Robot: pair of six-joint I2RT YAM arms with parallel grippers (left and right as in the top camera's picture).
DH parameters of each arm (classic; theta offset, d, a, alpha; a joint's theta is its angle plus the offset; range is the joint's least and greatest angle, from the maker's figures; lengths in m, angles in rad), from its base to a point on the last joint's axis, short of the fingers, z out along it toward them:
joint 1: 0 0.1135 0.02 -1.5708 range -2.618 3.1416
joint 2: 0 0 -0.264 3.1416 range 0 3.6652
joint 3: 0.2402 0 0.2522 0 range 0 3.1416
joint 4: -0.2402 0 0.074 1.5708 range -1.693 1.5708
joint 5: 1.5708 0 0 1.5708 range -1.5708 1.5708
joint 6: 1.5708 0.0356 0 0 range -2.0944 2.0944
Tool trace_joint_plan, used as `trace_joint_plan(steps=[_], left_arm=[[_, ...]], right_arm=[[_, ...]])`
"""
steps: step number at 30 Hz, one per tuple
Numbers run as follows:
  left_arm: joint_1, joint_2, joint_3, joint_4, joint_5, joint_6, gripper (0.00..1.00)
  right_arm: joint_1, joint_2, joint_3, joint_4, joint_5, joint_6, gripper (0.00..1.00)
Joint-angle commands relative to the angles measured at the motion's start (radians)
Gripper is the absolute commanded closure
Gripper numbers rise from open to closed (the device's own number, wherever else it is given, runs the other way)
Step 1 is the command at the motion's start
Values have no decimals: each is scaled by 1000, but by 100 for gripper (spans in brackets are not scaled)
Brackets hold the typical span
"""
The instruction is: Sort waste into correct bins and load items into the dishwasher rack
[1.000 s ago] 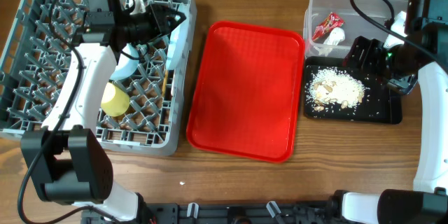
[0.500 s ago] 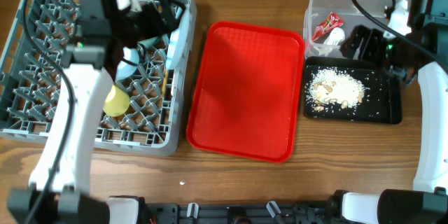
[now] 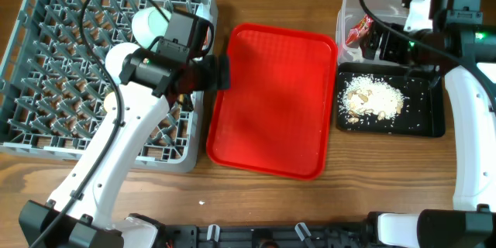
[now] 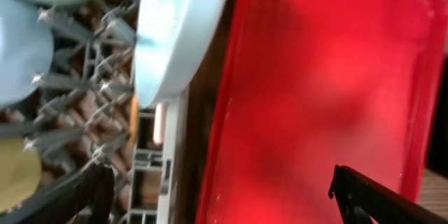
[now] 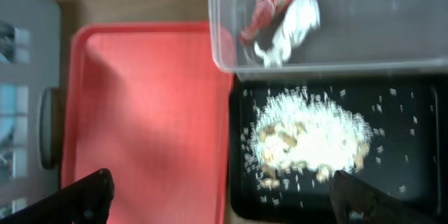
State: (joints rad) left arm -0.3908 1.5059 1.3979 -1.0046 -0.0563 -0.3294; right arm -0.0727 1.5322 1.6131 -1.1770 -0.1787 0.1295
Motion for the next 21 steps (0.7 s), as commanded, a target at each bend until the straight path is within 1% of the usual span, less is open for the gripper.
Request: trace_joint_plan(steps=[1,3,6,10,12,14,17,21], left_arm=[[0,-21,-14,-42,-27,-47,0],[0,-60,-48,-26,-27,-47,0],[0,-154,-128,16,-27,-46,0],[0,-297,-257,99,-27,-41,0],[0,-404,-350,156,-27,-41,0],[0,-523,-437,195,-28,-41,0],[0,-643,-519,207,-28,-46,0],[0,-703,-534,169,-28,-45,0]], right_arm=[[2,-19,0,-38,32,-25,0],[2,-57,-48,-19,31,-25,0],[2,-164,-177,73,30,-30,0],[2,-382,-399,222,34,-36,0],[2,-491,-491,270,62,-21,0],[2,-592,-554,262,89,-22,0],[2,-662,-578,200,94,-23,0],[2,-677,-578,167,94,-22,0]])
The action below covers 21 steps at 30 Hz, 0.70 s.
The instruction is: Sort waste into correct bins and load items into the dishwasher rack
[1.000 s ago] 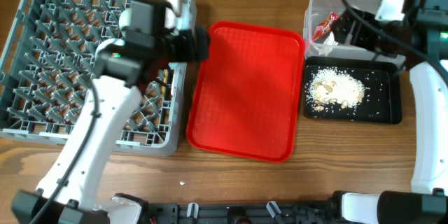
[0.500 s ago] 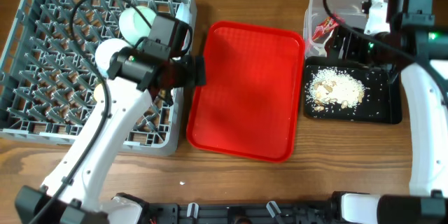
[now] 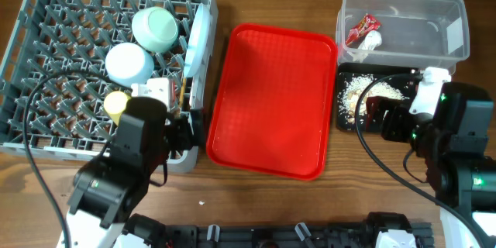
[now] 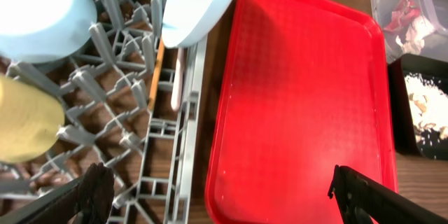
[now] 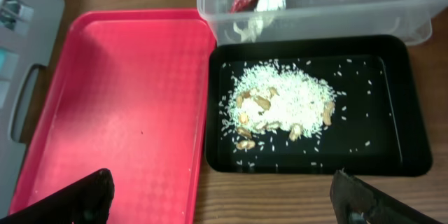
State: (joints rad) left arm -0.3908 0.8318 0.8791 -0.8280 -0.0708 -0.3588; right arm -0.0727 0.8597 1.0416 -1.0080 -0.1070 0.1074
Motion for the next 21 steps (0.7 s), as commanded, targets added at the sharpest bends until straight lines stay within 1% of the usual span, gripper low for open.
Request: trace_joint_plan(steps=[1,8,13,15,18,21], left_arm=[[0,-29,-15,-11,-13,-16,0],[0,0,-15,-14,-13,-16,0],[0,27,-15,-14,-13,-16,0],[0,40,-15,-14,-13,-16,0],[0,69,-15,-14,-13,-16,0],[0,94,-15,-14,-13,-16,0]], right_arm=[[2,-4,-6,-2,22,0,0],[2,45,-6,-2,22,0,0],[2,123,-8,1,22,0,0],[2,124,-12,2,22,0,0],[4,68,-24,1,22,0,0],[17,-30,-48,2,22,0,0]])
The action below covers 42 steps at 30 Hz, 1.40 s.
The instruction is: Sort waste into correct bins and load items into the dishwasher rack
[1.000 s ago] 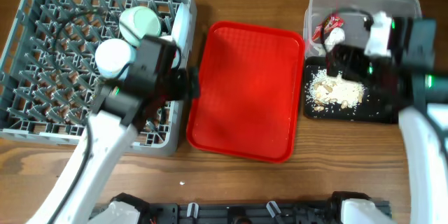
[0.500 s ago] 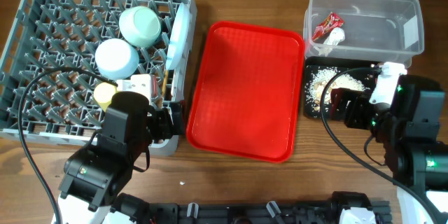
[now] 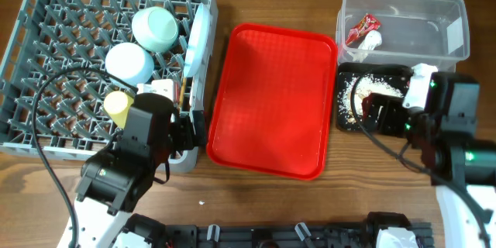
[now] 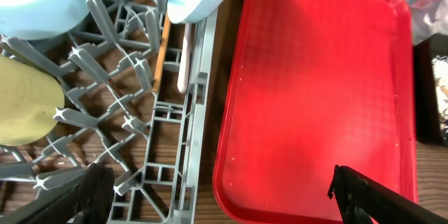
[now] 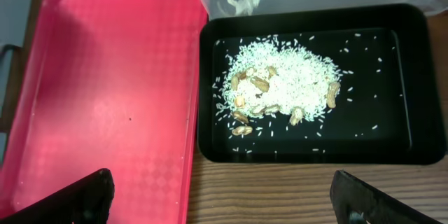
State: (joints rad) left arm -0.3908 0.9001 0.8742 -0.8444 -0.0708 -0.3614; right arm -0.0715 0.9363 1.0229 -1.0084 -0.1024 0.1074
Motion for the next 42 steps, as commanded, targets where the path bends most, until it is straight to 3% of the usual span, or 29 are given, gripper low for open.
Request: trace_joint_plan(steps=[1,5,15,21,27,33,42], left_arm=[[0,34,-10,2,-13,-13,0],[0,69,-10,2,-13,-13,0],[0,152,-10,2,-13,-13,0],[0,172,-10,2,-13,-13,0],[0,174,-10,2,-13,-13,0],[0,174,-10,2,-13,-13,0],[0,174,-10,2,-13,-13,0]], right_arm=[[16,-146,-42,2,18,0,0],[16,-378,-174,101,58,-3,0],[148,-793,-716,901,40,-3,0],[151,-933,-901,1124,28,0,0],[151,-933,-1000,1236,44,-43,0],[151,-933,-1018,1005,50,-64,0],[151,-932,-1018,1010,51,-74,0]])
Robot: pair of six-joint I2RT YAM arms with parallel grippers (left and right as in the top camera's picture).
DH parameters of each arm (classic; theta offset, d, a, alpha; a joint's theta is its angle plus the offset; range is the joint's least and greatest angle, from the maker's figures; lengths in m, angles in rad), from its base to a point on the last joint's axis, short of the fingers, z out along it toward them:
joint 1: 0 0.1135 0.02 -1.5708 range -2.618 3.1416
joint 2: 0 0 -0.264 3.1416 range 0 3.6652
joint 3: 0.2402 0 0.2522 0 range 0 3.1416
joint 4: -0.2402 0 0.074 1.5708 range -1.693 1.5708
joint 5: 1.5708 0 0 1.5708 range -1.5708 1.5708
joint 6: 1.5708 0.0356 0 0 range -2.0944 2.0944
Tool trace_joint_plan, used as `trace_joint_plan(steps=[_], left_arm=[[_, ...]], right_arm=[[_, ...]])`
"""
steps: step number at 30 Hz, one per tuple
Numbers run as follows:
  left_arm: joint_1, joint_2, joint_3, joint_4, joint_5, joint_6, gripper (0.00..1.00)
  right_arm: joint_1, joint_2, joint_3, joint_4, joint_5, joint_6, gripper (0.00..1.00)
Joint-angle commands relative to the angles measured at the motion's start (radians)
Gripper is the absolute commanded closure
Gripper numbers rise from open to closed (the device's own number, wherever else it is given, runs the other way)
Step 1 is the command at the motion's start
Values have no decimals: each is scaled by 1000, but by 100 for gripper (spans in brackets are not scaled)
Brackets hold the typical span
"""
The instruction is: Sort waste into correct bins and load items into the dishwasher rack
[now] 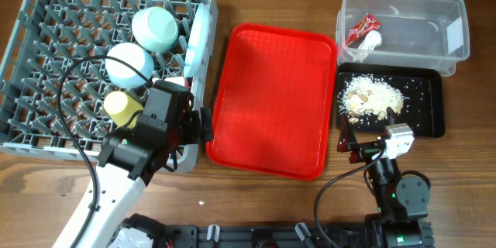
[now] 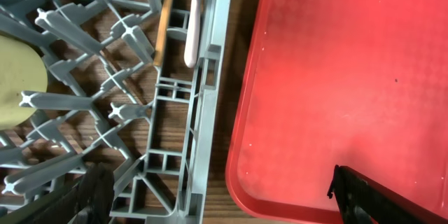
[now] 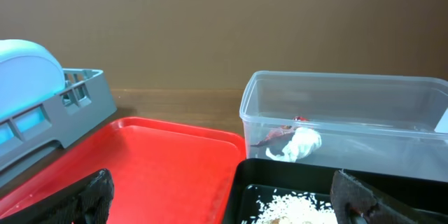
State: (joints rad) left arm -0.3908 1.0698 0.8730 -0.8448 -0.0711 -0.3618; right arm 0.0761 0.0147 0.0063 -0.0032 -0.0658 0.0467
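The grey dishwasher rack [image 1: 46, 116] at left holds a mint cup [image 1: 155, 29], a light blue cup [image 1: 129, 63], a yellow cup [image 1: 120, 107] and a pale plate [image 1: 198, 43]. Two thin utensils, orange and pink [image 2: 175, 24], lie at its right edge. The clear bin [image 1: 457, 46] contains a red wrapper [image 1: 361, 27] and white tissue [image 3: 294, 145]. Rice and peanuts [image 1: 372, 97] lie in the black tray [image 1: 426, 124]. My left gripper [image 1: 200, 126] is open and empty over the rack's front right edge. My right gripper [image 1: 353, 146] is open and empty, low in front of the black tray.
The red tray [image 1: 271, 101] lies bare between the rack and the bins. In the right wrist view it [image 3: 161, 161] stretches ahead, with the rack's corner [image 3: 77, 105] at left. Cables loop over the rack and the table's front edge.
My right gripper has left its place above the black tray and now sits low at the table's front, its camera looking level toward the bins. My left gripper is closer to the rack's front right edge.
My left gripper was by the plate at the rack's right side and my right gripper over the clear bin. Then both were back toward the front, open and empty. The right hung over the black tray, and now it is low in front of it.
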Motion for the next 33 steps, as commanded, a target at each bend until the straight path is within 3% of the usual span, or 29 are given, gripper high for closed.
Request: trace_joint_plan(steps=[1,25,29,33], left_arm=[[0,4,-9,3,-13,-13,0],[27,-36,-10,2,-5,-13,0],[100,-154,-83,168,-9,14,0],[214,-333,-269,367,45,14,0]], right_arm=[[3,-10,-1,5,14,-14,0],[3,-10,-1,5,14,-14,0],[3,-10,-1,5,14,-14,0],[3,-10,-1,5,14,-14,0]])
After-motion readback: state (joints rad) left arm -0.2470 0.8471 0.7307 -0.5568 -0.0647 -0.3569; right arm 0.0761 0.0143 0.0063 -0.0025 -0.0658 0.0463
